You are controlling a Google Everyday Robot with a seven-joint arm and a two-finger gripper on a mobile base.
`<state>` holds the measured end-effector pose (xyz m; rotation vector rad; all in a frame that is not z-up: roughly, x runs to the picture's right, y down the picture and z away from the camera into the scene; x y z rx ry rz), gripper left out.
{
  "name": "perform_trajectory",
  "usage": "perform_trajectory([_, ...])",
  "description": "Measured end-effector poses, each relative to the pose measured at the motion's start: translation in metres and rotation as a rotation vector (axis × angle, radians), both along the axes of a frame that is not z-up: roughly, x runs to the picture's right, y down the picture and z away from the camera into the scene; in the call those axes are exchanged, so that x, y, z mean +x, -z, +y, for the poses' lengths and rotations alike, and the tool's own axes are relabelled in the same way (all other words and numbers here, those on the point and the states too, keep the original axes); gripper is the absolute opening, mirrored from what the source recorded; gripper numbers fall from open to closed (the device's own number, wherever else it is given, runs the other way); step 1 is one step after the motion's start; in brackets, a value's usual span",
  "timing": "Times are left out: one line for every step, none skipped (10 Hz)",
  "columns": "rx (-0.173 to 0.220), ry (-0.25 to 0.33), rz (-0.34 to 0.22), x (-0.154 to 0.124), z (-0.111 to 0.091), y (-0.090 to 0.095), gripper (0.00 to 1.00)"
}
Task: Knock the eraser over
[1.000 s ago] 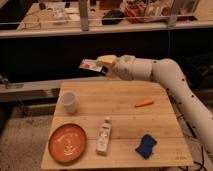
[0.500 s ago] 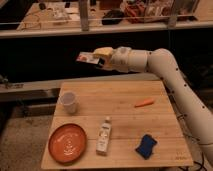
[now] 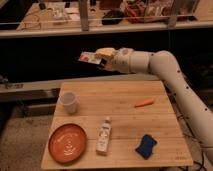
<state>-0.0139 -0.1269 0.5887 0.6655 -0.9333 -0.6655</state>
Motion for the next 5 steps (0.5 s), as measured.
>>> perform_trajectory([0.003,-0.005,0.013,0.0022,0.0002,-0.0003,0.8])
perform_trajectory([0.004,-0.008,0.023,0.0035,0.0005,-0.0004,0.8])
perform_trajectory([0.005,-0.01,0.032,0.0039,0.0007,-0.0005,0.8])
perform_trajectory([0.013,-0.015,0.055,0.0051,0.0012,0.0001,0.8])
perform_trajectory([0.025,-0.014,0.073,0.005,0.0019,0.0013,0.8])
